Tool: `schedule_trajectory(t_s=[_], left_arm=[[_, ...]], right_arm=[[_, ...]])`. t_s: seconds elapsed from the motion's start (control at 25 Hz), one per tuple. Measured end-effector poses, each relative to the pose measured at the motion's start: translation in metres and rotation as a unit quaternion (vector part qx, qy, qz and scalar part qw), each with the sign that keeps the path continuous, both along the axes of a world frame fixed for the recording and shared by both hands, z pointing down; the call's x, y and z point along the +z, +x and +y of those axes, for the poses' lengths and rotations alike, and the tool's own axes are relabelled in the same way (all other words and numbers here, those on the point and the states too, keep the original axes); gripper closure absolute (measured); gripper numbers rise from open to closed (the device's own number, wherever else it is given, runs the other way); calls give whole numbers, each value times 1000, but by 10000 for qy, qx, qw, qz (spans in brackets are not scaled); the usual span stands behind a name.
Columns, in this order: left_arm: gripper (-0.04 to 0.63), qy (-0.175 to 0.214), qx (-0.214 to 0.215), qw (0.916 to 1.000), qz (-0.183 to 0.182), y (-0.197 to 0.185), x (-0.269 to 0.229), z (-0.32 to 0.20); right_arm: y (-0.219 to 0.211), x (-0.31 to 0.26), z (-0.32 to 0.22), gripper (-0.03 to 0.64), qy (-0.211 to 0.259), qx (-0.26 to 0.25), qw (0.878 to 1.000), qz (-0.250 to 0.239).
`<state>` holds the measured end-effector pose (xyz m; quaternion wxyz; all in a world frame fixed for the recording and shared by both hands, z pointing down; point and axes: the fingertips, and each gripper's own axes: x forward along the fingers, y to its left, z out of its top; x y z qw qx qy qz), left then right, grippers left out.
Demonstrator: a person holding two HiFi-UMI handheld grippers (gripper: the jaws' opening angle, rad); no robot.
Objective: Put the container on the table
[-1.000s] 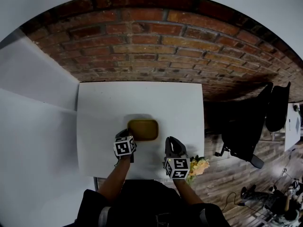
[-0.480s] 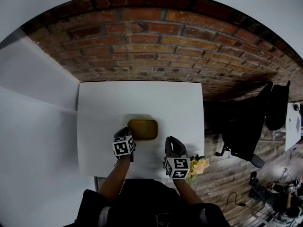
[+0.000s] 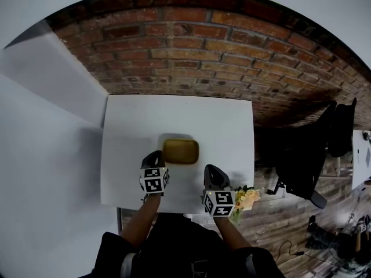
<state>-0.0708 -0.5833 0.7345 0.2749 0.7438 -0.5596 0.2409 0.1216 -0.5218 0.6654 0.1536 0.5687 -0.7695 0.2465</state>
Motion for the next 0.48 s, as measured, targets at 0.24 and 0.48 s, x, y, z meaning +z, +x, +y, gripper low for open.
schedule_trajectory(t_s=[0.24,0.48], left_arm=[[580,398,210,9990,9,2,-27,30],[580,730,255,9970,39,5,-54,64]], right_arm=[[-13,-17,23,594,301,-284,9991,-51],[-14,-33,51,594,504,-362,9981,-45]])
